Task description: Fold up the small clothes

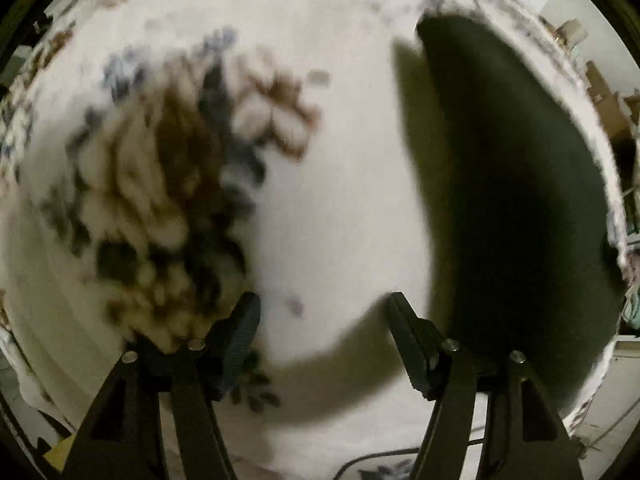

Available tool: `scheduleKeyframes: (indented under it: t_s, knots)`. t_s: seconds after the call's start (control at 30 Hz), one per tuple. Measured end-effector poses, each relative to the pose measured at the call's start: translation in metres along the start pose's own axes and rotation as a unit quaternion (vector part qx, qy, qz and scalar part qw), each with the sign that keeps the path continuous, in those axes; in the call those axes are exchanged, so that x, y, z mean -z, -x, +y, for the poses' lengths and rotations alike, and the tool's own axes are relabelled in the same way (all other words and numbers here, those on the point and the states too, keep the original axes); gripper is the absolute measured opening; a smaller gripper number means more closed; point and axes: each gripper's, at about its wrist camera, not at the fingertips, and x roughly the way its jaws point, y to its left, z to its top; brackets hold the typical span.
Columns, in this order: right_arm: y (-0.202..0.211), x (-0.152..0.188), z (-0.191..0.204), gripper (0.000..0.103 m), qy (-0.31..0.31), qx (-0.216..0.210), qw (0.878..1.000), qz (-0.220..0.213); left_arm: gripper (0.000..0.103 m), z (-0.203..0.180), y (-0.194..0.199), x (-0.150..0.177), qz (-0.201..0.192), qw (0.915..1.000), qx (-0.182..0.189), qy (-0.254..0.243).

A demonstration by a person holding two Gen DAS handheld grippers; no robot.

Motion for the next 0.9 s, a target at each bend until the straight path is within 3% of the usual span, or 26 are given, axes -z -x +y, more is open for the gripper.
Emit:
scheduleKeyframes:
  t_s: [0.07, 0.17, 0.3, 0.37, 0.47, 0.57, 0.7, 0.83, 0.9]
  knots:
    - [-0.026, -0.025, 0.017, 0.066, 0.031, 0.002, 0.999, 0.012, 0.082, -0.002, -0.004, -0.002, -0.009, 0.9999, 0.001, 0.005]
    - [-0.062, -0.054, 0.036, 0.066, 0.057, 0.005, 0.998, 0.031, 0.097, 0.001, -0.012, -0.008, -0.011, 0.9994, 0.014, 0.029]
    - [-0.099, -0.068, 0.061, 0.061, 0.094, 0.017, 0.994, 0.056, 0.103, 0.005, -0.017, -0.007, -0.025, 0.9982, 0.035, 0.043]
    - [-0.099, -0.067, 0.072, 0.011, 0.114, 0.049, 0.992, 0.033, 0.103, 0.004, -0.017, -0.009, -0.019, 0.9985, 0.031, 0.042]
    - [-0.080, -0.071, 0.076, 0.005, 0.099, 0.051, 0.994, -0.003, 0.103, -0.008, -0.018, -0.019, 0.000, 0.9990, 0.028, 0.035]
    - [-0.067, -0.090, 0.071, 0.005, 0.075, 0.078, 0.994, -0.033, 0.103, -0.012, 0.001, -0.029, -0.004, 0.9978, 0.040, 0.053]
    - [-0.089, -0.102, 0.065, 0.010, 0.069, 0.079, 0.994, 0.031, 0.103, -0.011, 0.036, -0.028, -0.023, 0.9939, 0.062, 0.088]
    - [-0.053, -0.076, 0.046, 0.052, 0.059, 0.046, 0.997, 0.032, 0.103, -0.029, 0.035, -0.023, -0.009, 0.9861, 0.125, 0.109]
    - [-0.031, -0.053, 0.022, 0.057, 0.031, 0.017, 0.999, 0.039, 0.103, -0.049, 0.024, -0.017, 0.007, 0.9844, 0.143, 0.102]
